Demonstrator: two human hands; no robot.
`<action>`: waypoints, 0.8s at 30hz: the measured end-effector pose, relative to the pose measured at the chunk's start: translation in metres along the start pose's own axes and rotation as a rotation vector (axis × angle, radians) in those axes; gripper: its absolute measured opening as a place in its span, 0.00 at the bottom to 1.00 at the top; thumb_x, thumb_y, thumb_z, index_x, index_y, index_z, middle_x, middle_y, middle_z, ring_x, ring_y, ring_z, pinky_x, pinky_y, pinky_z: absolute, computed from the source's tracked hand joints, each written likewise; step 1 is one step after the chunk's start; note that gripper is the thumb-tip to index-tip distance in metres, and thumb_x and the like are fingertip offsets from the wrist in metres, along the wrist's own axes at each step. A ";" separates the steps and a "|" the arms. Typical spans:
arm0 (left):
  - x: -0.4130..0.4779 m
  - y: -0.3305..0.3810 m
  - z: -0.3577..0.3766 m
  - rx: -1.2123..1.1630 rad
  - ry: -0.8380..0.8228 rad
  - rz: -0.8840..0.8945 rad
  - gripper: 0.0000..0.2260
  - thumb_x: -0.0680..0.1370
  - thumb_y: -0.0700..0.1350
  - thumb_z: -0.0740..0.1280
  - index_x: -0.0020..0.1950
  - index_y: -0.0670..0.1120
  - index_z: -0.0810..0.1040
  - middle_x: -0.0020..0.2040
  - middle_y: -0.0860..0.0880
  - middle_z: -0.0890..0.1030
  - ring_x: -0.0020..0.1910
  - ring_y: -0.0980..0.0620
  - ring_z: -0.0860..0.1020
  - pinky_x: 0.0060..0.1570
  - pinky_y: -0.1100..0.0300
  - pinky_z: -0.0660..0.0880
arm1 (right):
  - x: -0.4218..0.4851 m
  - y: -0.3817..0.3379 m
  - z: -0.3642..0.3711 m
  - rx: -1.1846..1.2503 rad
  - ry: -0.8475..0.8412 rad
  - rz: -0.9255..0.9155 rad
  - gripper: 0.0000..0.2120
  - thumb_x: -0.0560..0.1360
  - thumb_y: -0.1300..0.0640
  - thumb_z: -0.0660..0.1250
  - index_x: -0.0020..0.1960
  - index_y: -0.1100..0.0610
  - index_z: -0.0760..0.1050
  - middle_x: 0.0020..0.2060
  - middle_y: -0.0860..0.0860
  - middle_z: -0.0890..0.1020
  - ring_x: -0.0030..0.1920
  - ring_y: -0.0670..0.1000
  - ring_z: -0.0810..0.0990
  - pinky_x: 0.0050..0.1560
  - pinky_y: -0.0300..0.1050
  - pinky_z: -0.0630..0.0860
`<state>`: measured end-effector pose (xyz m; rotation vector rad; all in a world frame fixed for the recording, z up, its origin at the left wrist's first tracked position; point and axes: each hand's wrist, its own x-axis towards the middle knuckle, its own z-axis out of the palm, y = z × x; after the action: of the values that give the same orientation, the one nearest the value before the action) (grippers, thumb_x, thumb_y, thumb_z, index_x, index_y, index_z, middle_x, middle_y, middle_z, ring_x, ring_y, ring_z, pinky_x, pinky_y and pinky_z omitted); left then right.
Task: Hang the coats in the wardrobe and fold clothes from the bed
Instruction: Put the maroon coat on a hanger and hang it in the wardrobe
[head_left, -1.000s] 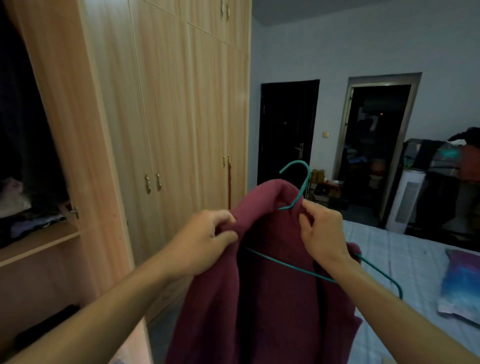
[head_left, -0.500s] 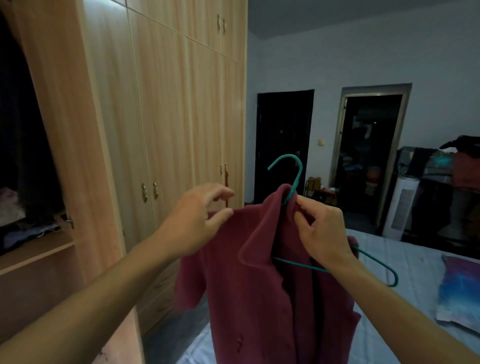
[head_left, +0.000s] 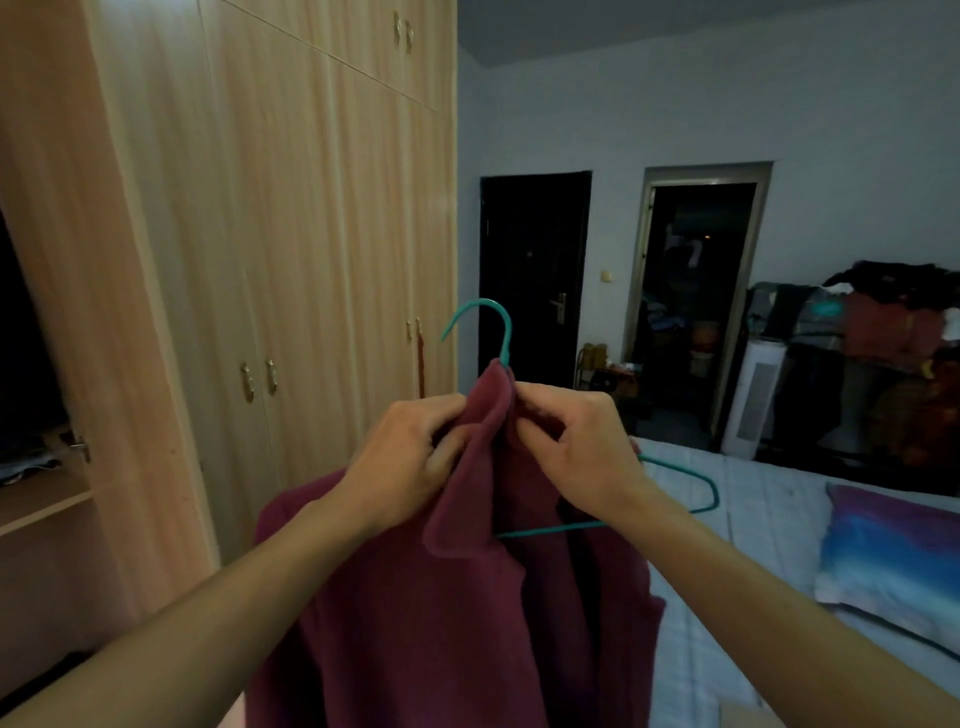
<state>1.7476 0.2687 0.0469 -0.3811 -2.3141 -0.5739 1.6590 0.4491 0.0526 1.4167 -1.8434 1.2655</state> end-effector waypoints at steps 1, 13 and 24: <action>-0.002 -0.003 0.001 -0.006 0.016 -0.002 0.15 0.79 0.51 0.60 0.49 0.40 0.78 0.43 0.48 0.82 0.43 0.47 0.80 0.44 0.46 0.74 | 0.000 0.000 0.000 0.012 -0.018 0.010 0.16 0.74 0.68 0.68 0.59 0.55 0.81 0.46 0.46 0.86 0.48 0.41 0.83 0.52 0.41 0.79; -0.017 -0.021 -0.020 -0.040 0.220 -0.037 0.11 0.76 0.54 0.64 0.53 0.51 0.80 0.42 0.44 0.85 0.35 0.48 0.81 0.37 0.46 0.78 | 0.009 -0.001 -0.033 -0.005 -0.338 0.284 0.11 0.80 0.58 0.63 0.44 0.60 0.80 0.33 0.56 0.81 0.33 0.55 0.78 0.38 0.53 0.77; -0.025 -0.010 -0.031 0.042 0.123 0.111 0.10 0.78 0.48 0.65 0.54 0.47 0.83 0.49 0.61 0.83 0.48 0.65 0.80 0.47 0.68 0.75 | 0.005 -0.005 -0.026 0.344 -0.322 0.687 0.12 0.80 0.59 0.62 0.39 0.57 0.79 0.38 0.56 0.77 0.39 0.53 0.74 0.42 0.45 0.71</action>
<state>1.7788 0.2419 0.0466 -0.4392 -2.1690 -0.4793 1.6582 0.4696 0.0700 1.2386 -2.5659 1.8341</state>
